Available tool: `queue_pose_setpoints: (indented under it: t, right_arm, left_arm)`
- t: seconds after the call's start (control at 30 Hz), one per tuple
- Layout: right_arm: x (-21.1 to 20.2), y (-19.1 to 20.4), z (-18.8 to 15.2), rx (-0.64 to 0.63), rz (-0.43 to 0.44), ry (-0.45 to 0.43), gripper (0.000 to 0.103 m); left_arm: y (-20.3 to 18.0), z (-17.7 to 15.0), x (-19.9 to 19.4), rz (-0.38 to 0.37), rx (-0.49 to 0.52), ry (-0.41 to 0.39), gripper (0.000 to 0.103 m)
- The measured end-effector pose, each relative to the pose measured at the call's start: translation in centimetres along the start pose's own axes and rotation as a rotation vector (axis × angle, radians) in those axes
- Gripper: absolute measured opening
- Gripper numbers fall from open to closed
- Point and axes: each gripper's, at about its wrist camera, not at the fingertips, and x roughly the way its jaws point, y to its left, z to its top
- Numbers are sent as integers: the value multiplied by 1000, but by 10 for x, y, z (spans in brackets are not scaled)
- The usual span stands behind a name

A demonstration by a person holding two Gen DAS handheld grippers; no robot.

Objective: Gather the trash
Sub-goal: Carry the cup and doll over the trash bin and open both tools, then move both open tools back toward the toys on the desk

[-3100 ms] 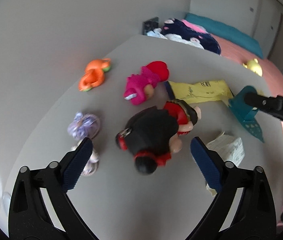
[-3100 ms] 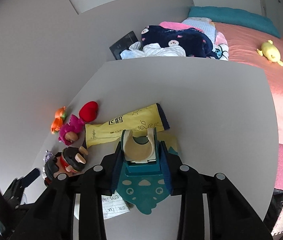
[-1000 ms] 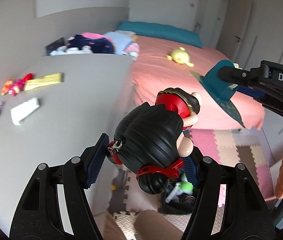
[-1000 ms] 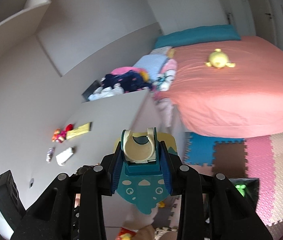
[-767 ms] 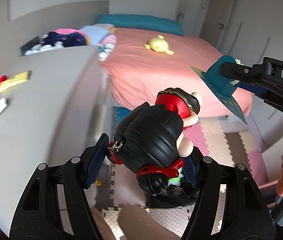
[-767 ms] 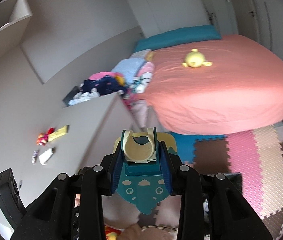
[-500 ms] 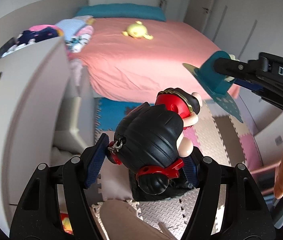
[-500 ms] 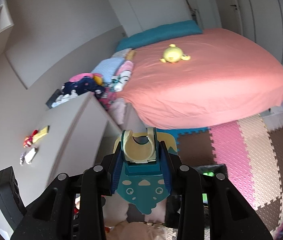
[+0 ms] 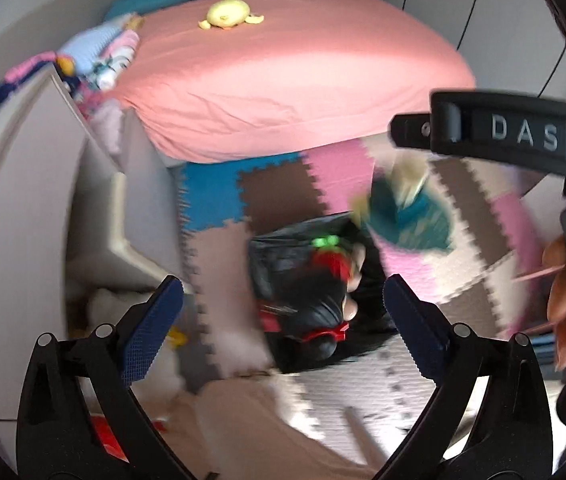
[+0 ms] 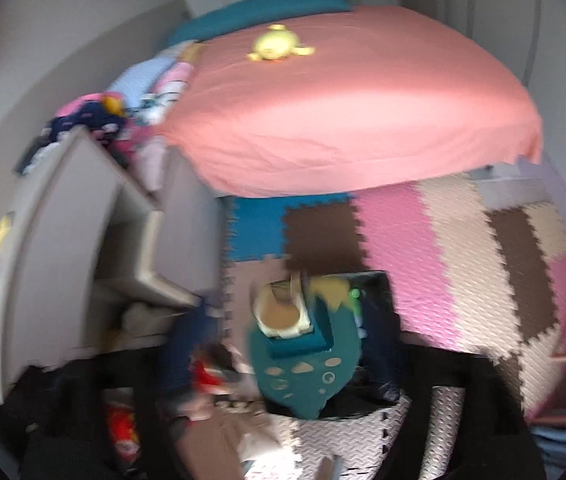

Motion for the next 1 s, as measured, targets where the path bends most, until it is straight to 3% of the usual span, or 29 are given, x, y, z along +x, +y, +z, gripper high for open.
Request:
queue_pose_setpoints:
  t: [0.07, 0.13, 0.6, 0.77, 1.0]
  right_arm:
    - [3, -6, -1, 16, -24, -1, 92]
    - [9, -12, -1, 28, -15, 24, 101]
    - [10, 6, 3, -3, 1, 26, 100]
    - [3, 27, 7, -37, 17, 9, 100]
    - [-17, 77, 17, -165, 113, -73, 100]
  left_arm:
    - [0, -2, 5, 27, 6, 9, 97]
    - [4, -4, 9, 19, -7, 25, 97]
    - [27, -4, 8, -10, -89, 27, 97]
    - [44, -3, -3, -11, -124, 6, 97]
    - [80, -4, -30, 22, -176, -38, 97]
